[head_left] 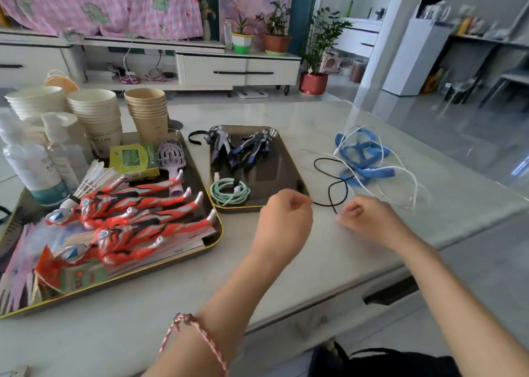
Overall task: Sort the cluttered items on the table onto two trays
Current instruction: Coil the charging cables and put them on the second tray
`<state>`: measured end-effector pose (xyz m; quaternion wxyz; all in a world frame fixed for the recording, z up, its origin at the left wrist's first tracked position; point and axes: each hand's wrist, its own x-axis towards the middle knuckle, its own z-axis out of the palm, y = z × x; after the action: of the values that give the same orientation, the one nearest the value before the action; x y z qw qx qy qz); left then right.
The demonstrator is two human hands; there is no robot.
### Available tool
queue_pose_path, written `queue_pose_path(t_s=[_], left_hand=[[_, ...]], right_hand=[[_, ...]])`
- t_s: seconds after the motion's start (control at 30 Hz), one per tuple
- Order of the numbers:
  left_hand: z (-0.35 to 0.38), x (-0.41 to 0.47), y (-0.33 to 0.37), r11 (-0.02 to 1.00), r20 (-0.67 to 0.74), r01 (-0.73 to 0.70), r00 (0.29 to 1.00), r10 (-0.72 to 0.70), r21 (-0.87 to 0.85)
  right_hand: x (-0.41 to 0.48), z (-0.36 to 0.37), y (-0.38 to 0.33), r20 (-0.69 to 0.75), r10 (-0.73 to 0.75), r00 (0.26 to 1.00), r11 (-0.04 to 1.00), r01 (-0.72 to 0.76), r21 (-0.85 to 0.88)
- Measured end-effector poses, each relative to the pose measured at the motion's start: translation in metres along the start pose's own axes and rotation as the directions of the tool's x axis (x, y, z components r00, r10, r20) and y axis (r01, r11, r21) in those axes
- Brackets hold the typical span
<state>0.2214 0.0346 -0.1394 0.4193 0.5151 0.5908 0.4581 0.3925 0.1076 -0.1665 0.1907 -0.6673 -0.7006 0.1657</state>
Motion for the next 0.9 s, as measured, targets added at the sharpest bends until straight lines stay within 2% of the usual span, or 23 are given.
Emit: queue_pose_path(t_s=[0.07,0.1,0.13,0.2,0.23,0.3,0.37,0.47,0.57,0.63,0.7,0.8,0.87,0.9], left_hand=[[0.018,0.011,-0.003,0.958,0.05,-0.164,0.986,0.156,0.235],[0.022,0.016,-0.009,0.884,0.102,-0.265,0.964,0.244,0.385],[0.025,0.02,-0.016,0.774,0.178,-0.349,0.937,0.301,0.529],[0.028,0.028,-0.029,0.555,0.302,-0.418,0.908,0.291,0.719],[0.027,0.03,-0.034,0.479,0.326,-0.418,0.907,0.267,0.772],[0.028,0.036,-0.04,0.402,0.325,-0.405,0.911,0.253,0.821],[0.028,0.038,-0.041,0.419,0.289,-0.395,0.911,0.295,0.818],[0.028,0.038,-0.038,0.641,0.138,-0.398,0.899,0.416,0.657],[0.024,0.03,-0.023,0.757,0.02,-0.441,0.869,0.494,0.482],[0.021,0.02,-0.013,0.841,0.016,-0.421,0.897,0.443,0.34],[0.019,0.009,-0.006,0.929,0.046,-0.342,0.94,0.339,0.143],[0.018,-0.003,0.001,0.961,0.074,-0.229,0.967,0.242,-0.152],[0.016,-0.009,0.003,0.935,0.066,-0.099,0.99,0.129,-0.34],[0.013,-0.011,0.004,0.917,0.057,-0.054,0.995,0.083,-0.395]], right_hand=[[0.003,0.003,-0.004,0.035,-0.027,0.999,0.99,0.032,-0.135],[0.005,0.005,-0.008,0.046,-0.042,0.998,0.985,0.049,-0.163],[0.008,0.007,-0.009,0.043,-0.056,0.997,0.984,0.063,-0.166],[0.013,0.008,-0.008,0.005,-0.076,0.997,0.986,0.076,-0.146],[0.015,0.007,-0.008,-0.039,-0.086,0.996,0.99,0.081,-0.116],[0.02,0.003,-0.005,-0.164,-0.079,0.983,0.996,0.084,0.019],[0.021,-0.004,-0.004,-0.264,-0.05,0.963,0.975,0.105,0.198],[0.015,-0.012,-0.008,-0.332,-0.044,0.942,0.907,0.176,0.382],[-0.006,-0.02,-0.015,-0.341,-0.067,0.938,0.835,0.239,0.495],[-0.025,-0.026,-0.02,-0.351,-0.091,0.932,0.784,0.284,0.551],[-0.044,-0.031,-0.029,-0.317,-0.133,0.939,0.752,0.303,0.585],[-0.06,-0.029,-0.04,-0.121,-0.281,0.952,0.786,0.301,0.541],[-0.064,-0.023,-0.046,0.019,-0.358,0.934,0.811,0.301,0.502],[-0.064,-0.021,-0.048,0.033,-0.369,0.929,0.813,0.305,0.496]])
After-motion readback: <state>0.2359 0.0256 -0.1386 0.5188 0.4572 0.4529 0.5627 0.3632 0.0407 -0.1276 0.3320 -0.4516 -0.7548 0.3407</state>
